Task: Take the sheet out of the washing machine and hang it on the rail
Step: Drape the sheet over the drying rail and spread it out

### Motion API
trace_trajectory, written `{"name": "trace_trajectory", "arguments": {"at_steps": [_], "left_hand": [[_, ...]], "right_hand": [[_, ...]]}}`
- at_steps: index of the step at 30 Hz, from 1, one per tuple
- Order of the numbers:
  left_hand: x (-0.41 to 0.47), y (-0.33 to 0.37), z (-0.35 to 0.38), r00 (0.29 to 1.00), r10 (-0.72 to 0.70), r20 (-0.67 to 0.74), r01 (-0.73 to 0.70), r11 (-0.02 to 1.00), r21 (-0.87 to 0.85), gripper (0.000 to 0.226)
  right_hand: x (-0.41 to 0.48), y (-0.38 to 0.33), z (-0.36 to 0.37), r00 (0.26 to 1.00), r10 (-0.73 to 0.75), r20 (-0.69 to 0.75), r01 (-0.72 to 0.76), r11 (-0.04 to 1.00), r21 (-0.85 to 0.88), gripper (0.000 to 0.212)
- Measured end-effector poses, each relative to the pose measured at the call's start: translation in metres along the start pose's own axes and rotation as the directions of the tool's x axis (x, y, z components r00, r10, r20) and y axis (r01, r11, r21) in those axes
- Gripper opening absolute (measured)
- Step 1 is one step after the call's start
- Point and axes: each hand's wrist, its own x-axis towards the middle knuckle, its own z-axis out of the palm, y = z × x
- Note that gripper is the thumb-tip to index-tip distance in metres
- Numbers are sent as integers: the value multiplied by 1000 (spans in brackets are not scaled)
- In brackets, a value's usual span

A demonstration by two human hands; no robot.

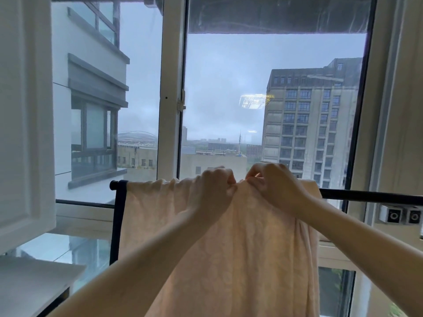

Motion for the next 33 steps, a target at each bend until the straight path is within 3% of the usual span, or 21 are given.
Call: {"name": "trace_trajectory", "arguments": {"at_steps": [5, 10, 14, 19, 27, 30, 33], "left_hand": [[15, -25, -25, 980, -188, 65, 199, 917, -345, 7], [19, -61, -55, 928, -372, -17, 320, 819, -475, 5], [18, -88, -63, 947, -319, -20, 295, 895, -335, 3], [10, -121, -54, 955, -279, 102, 294, 932, -210, 3], [5, -130, -48, 960, -193, 202, 237, 945, -226, 30], [1, -134, -47, 957, -187, 222, 217, 969, -120, 26], [0, -134, -49, 952, -180, 247, 217, 967, -131, 23]], "right_hand": [[-2, -6, 2, 1000, 0, -13, 0, 1000, -7, 11], [0, -9, 3, 999, 32, -10, -32, 999, -13, 14], [3, -16, 3, 998, 57, 9, -57, 996, -73, 16], [7, -40, 8, 999, -12, 49, 14, 999, -38, 20], [29, -85, 58, 959, -254, 126, 243, 965, 95, 21], [37, -86, 66, 956, -272, 112, 260, 959, 110, 14], [40, -78, 58, 959, -273, 69, 266, 959, 95, 16]]}}
